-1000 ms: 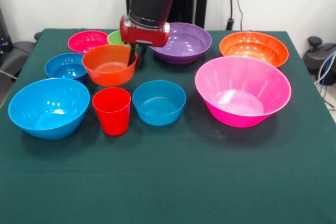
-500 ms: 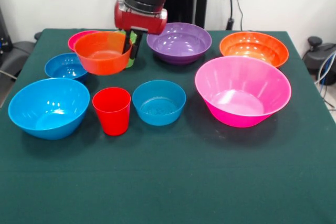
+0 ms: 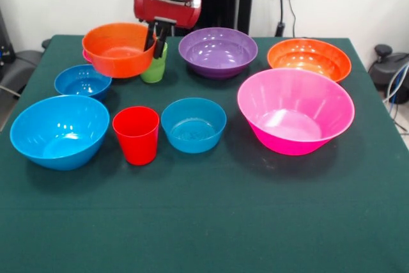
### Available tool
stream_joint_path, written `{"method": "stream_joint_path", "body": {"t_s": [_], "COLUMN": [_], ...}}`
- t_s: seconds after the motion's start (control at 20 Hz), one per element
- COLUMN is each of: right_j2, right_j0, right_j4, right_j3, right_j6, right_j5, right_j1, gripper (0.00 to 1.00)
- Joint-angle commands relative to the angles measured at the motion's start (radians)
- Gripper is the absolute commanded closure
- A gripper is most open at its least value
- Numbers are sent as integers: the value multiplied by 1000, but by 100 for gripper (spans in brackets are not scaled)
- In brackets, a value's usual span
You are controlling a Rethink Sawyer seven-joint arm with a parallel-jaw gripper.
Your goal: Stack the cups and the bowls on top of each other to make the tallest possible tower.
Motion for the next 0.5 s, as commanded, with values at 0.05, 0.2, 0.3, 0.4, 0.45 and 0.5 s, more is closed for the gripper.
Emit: {"method": "stream_joint_path", "body": {"t_s": [0.05,0.2,0.3,0.4,0.45,0.5], "right_j2": [109,116,118,124,126,125], "right_j0": [-6,-8,-10,-14,-14,-13], "right_j4": [-11,-13,-10,-6,-8,-8], "right_j3": [-113,-144,-160,-177,-188,-199], "right_j6": [-33,-34,-21,-11,-12,-7], "right_j5": [151,166,166,163,166,165], "right_j1": [10,25,36,51,59,64], "gripper": [100,100,100,100,100,100]}}
